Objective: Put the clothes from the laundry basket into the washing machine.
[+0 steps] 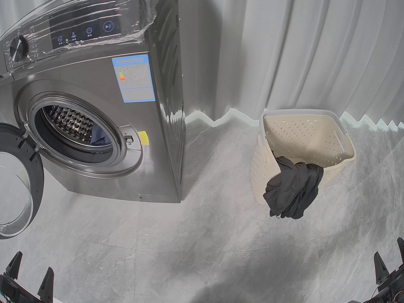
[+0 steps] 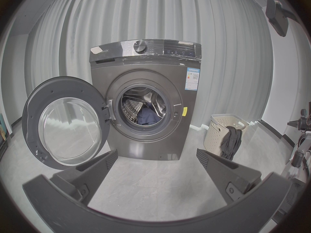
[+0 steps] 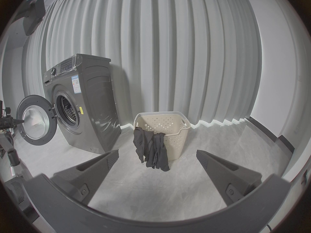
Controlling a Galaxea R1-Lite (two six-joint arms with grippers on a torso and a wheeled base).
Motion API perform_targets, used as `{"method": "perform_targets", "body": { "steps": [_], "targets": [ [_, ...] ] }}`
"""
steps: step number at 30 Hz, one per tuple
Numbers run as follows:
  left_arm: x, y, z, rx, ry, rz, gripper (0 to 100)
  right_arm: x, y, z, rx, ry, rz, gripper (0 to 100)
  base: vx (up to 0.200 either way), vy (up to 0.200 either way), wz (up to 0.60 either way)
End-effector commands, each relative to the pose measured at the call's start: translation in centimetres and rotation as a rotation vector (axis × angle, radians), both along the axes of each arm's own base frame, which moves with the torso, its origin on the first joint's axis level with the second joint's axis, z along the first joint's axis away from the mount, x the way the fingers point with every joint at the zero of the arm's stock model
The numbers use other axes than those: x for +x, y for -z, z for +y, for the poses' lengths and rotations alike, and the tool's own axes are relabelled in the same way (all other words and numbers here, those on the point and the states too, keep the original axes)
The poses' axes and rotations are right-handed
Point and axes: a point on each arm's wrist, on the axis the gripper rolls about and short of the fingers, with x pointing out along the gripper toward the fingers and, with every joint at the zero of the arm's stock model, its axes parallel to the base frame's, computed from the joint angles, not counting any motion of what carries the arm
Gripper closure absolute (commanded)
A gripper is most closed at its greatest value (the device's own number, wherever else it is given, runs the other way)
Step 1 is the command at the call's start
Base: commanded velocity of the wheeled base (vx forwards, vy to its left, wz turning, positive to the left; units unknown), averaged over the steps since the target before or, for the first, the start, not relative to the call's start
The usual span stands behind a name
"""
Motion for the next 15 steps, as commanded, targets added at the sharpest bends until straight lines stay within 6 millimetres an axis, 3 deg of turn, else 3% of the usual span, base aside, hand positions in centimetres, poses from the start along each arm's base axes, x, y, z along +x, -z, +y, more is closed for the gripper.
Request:
{"method": "perform_targets", "body": {
  "steps": [1,15],
  "targets": [
    [0.00,0.48,0.00,-0.001,0.000,0.001,0,0.13,0.44,0.00,0.000,0.000,0.018,0,0.000,-0.200,0.00],
    [0.00,0.48,0.00,-0.004,0.000,0.001,0,0.13,0.44,0.00,0.000,0.000,0.018,0,0.000,-0.200,0.00]
  ]
}}
